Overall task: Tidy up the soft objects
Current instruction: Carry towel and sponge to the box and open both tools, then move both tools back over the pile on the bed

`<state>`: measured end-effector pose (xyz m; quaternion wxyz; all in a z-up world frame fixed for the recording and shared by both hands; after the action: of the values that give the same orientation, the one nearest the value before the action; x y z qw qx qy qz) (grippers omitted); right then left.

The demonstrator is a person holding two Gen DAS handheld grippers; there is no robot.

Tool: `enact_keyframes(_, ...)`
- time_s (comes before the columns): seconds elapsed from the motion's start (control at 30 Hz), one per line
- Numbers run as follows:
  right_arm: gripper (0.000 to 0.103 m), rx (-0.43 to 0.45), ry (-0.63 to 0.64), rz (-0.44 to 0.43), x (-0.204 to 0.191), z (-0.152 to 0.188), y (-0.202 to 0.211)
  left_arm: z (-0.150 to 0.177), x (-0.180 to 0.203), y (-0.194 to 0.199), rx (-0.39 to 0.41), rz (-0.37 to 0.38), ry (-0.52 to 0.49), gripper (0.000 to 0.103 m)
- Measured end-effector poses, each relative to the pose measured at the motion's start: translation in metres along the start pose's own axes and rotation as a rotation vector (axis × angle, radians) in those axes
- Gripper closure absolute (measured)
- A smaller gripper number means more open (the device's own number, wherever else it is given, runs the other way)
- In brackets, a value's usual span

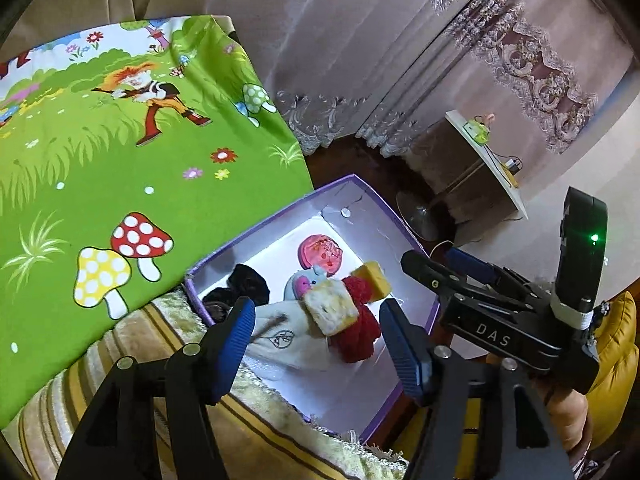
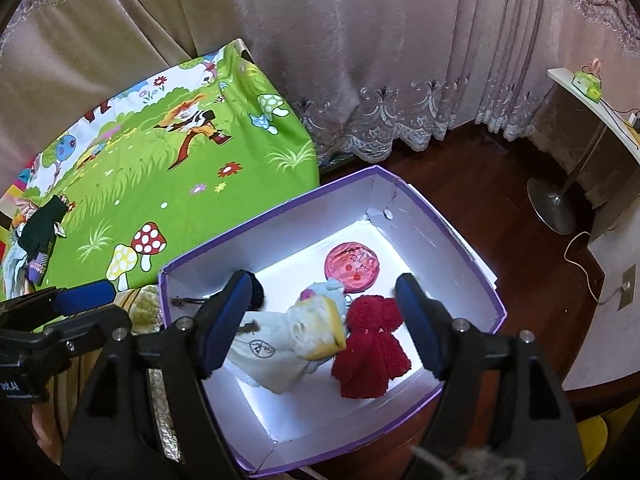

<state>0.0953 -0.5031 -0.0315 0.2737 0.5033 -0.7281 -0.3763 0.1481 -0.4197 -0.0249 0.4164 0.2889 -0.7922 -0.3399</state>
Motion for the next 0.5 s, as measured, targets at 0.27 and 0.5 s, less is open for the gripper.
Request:
enact_keyframes(0.27, 0.025, 0.003, 0.015, -0.041, -0.019, -0.003, 0.003, -0.006, -0.022, 0.031, 0.063, -0.068, -0.026, 0.037)
enact_keyframes(0.5, 0.025, 0.003, 0.05, -0.077, -0.045, -0.008, 0.005, -0.008, -0.076, 0.075, 0.142, -0.161, 0.016, 0.037)
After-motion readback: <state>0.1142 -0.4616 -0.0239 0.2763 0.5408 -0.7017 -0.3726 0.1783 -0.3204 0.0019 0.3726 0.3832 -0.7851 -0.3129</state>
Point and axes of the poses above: each gripper's, at about its wrist camera, not at the fingertips, and y roughly against the way its jaws point, x to its right, z to its underside, the point moved 8 cm from there along -y, roughly the way its jaws point, and after that the axes turned 3 degrees about -x, right-handed, at the moved point
